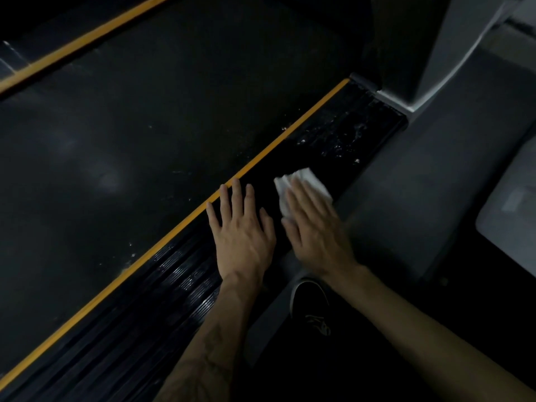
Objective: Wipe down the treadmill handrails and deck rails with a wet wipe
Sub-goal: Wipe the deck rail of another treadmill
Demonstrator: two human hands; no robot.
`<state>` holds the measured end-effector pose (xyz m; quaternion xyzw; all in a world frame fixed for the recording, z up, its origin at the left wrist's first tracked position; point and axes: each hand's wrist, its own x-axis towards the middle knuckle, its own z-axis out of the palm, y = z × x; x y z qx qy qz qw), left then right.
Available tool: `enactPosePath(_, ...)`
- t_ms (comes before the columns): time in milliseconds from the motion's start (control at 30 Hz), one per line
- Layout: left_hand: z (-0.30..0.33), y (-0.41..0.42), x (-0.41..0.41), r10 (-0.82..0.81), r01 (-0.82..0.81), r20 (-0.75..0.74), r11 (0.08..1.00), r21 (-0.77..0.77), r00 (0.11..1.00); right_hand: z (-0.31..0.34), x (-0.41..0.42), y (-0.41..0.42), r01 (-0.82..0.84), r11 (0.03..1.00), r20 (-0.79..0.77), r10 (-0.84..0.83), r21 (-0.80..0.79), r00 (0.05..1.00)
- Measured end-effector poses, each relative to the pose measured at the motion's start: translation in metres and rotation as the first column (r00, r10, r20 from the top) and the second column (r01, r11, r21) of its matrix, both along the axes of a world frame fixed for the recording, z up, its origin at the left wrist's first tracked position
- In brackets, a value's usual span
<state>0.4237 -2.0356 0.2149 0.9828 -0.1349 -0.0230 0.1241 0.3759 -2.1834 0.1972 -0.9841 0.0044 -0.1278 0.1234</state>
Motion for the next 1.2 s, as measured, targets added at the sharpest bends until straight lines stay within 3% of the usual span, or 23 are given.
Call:
enactPosePath(100, -0.001, 0.000, 0.000, 0.001, -0.001, 0.001, 1.000, 0.007, 1.000, 0.002, 0.003, -0.026, -0.114, 0.991, 0.007, 0.114, -0.069, 0.993)
enactPosePath(267, -0.002, -0.001, 0.000, 0.009, -0.009, 0.006, 1.000, -0.007, 1.000, 0.013, 0.023, -0.031, 0.154, 0.986, -0.034, -0.157, -0.069, 0.987)
enactPosePath(367, -0.001, -0.001, 0.000, 0.008, -0.007, 0.008, 1.000, -0.015, 1.000, -0.002, -0.006, 0.001, 0.007, 1.000, 0.020, -0.007, 0.019, 1.000)
enactPosePath(433, -0.002, -0.001, 0.000, 0.005, -0.005, 0.010, 1.000, -0.017, 1.000, -0.005, -0.007, -0.011, -0.078, 0.997, 0.015, 0.078, -0.010, 0.997)
enactPosePath(533, -0.003, -0.001, 0.000, 0.006, -0.006, 0.020, 1.000, -0.013, 1.000, 0.006, 0.022, -0.042, 0.064, 0.989, -0.086, -0.075, -0.131, 0.993)
enactPosePath(633, -0.001, -0.002, 0.000, 0.005, -0.004, 0.013, 1.000, -0.017, 1.000, 0.009, 0.026, -0.031, 0.212, 0.977, -0.075, -0.211, 0.011, 0.975)
enactPosePath(800, 0.000, -0.002, 0.000, 0.001, -0.001, 0.012, 1.000, -0.017, 1.000, -0.003, -0.008, -0.011, -0.021, 0.999, 0.030, 0.020, 0.032, 0.999)
enactPosePath(1000, -0.002, -0.002, 0.000, 0.004, -0.004, 0.017, 1.000, -0.013, 1.000, 0.005, 0.024, -0.034, 0.216, 0.976, -0.030, -0.216, 0.017, 0.976)
enactPosePath(1133, 0.001, -0.002, 0.000, 0.003, -0.003, 0.020, 1.000, -0.016, 1.000, -0.009, -0.006, -0.022, 0.028, 0.999, 0.011, -0.028, 0.037, 1.000)
enactPosePath(1200, 0.000, -0.003, 0.000, -0.001, 0.001, 0.019, 1.000, -0.006, 1.000, -0.006, 0.002, -0.042, 0.043, 0.999, 0.019, -0.043, 0.021, 0.999)
